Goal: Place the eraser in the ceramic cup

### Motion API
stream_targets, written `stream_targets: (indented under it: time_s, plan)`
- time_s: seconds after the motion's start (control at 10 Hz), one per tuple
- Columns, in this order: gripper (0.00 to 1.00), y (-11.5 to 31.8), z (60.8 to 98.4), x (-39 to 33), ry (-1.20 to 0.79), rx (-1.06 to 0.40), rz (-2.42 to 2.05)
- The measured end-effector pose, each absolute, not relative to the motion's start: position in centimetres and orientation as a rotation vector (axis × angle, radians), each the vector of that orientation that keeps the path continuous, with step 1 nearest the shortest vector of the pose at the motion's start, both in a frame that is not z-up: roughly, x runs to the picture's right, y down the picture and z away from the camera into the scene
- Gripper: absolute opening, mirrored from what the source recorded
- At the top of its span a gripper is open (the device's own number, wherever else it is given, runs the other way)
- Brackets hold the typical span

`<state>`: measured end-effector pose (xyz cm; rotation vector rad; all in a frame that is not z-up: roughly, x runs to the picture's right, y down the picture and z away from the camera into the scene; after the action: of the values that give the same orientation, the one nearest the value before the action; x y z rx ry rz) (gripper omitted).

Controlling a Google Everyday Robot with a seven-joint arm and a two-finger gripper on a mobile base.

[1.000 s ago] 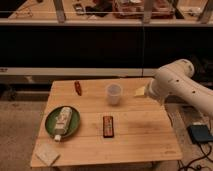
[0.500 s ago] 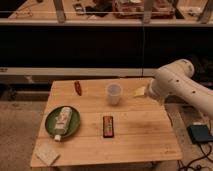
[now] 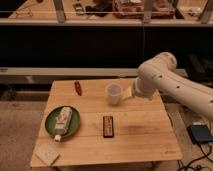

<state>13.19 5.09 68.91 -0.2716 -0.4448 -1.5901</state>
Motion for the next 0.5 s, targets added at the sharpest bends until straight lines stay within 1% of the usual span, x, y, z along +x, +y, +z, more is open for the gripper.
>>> stream_targets:
  time_s: [0.2, 0.4, 0.5]
  plan:
    - [0.80, 8.3, 69.0, 11.6, -0.530, -0.321, -1.569]
    - [0.80, 10.7, 70.3, 13.7, -0.569, -0.367, -1.363]
    - [0.80, 10.9, 70.9, 14.7, -0.590, -0.354, -1.269]
